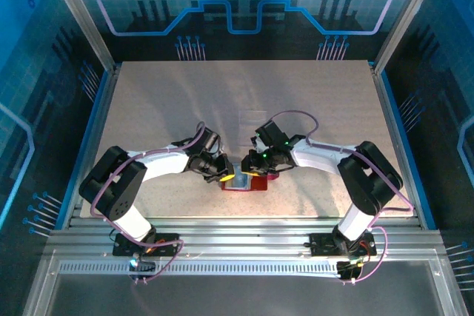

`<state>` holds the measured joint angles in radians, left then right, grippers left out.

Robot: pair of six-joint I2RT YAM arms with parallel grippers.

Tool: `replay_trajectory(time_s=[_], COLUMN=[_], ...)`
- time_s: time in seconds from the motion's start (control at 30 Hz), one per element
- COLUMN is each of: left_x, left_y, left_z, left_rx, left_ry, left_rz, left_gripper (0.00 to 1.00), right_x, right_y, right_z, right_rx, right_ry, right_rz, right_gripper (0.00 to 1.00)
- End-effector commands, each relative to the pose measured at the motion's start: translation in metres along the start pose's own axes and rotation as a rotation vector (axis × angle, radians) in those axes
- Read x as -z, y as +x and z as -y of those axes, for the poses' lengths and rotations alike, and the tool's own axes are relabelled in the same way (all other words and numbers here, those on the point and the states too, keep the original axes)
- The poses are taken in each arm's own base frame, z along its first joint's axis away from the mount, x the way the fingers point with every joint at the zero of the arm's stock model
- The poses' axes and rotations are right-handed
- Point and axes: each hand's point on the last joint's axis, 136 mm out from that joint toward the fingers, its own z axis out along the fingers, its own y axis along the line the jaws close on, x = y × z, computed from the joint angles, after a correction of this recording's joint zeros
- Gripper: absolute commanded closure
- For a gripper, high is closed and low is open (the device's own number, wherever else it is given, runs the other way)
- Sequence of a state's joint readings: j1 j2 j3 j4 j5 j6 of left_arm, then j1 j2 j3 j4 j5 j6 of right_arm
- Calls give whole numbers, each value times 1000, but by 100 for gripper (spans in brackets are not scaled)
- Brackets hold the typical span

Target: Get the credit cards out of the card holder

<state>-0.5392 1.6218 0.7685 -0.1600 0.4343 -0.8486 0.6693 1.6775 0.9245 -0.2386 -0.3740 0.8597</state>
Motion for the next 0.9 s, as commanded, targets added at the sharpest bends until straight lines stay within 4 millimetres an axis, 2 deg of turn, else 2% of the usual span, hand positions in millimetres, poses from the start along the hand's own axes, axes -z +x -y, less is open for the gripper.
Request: replay_trajectory(time_s=[0.0,0.27,0.73,0.87], left_x=[10,10,6,15], left_y=[-2,-1,1,-2], left_z=[7,3,-5,1], left_rx=[-33,-37,-38,-56], left_ry=[4,-15,-65,-60], left_rz=[7,8,-22,12], left_gripper=[87,88,99,100], right_x=[5,4,7,7], right_y=[1,1,-2,0], right_z=[-7,-5,-1,2], right_rx=[20,19,5,-3], right_ry=[2,0,-15,-19], right_rz=[5,-2,10,7], right_gripper=[76,76,76,76])
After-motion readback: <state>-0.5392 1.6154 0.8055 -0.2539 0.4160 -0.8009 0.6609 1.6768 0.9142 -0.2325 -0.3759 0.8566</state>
